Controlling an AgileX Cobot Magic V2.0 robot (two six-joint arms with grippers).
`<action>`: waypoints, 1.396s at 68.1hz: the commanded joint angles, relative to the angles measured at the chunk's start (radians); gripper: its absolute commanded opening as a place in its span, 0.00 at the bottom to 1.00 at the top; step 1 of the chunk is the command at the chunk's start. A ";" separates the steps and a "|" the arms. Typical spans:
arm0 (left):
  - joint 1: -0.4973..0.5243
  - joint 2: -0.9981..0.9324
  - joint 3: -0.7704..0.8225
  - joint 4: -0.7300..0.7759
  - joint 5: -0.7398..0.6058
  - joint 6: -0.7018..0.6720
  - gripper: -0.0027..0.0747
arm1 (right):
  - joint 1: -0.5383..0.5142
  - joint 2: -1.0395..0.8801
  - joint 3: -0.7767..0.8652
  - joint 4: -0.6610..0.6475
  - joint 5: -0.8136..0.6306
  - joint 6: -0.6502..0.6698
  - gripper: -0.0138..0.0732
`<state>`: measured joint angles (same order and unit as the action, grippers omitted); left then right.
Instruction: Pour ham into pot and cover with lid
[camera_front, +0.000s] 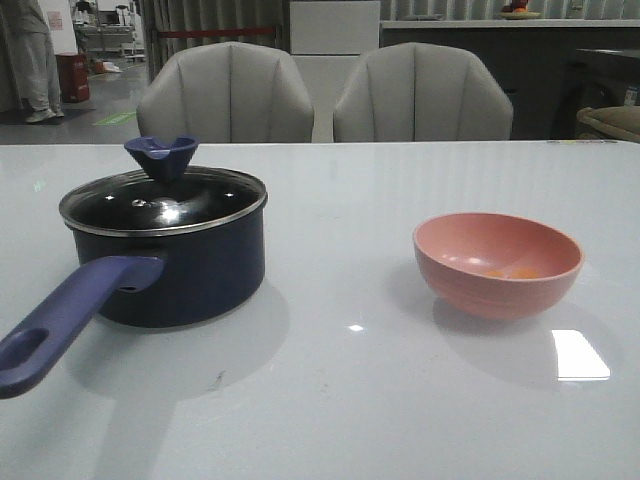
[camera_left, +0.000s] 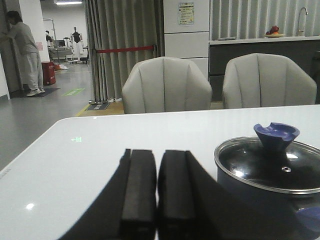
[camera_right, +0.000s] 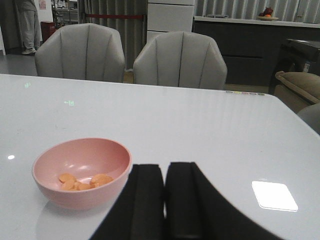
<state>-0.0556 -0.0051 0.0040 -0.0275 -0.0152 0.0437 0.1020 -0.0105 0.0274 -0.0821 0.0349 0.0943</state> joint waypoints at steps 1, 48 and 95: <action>0.002 -0.017 0.023 -0.003 -0.082 -0.011 0.18 | -0.006 -0.019 -0.006 -0.006 -0.089 0.001 0.35; 0.002 -0.017 0.023 -0.003 -0.082 -0.011 0.18 | -0.006 -0.019 -0.006 -0.006 -0.089 0.001 0.35; 0.002 0.038 -0.281 -0.054 0.015 -0.011 0.18 | -0.006 -0.019 -0.006 -0.006 -0.089 0.001 0.35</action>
<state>-0.0556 -0.0051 -0.1341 -0.0761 -0.0816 0.0437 0.1020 -0.0105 0.0274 -0.0821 0.0349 0.0943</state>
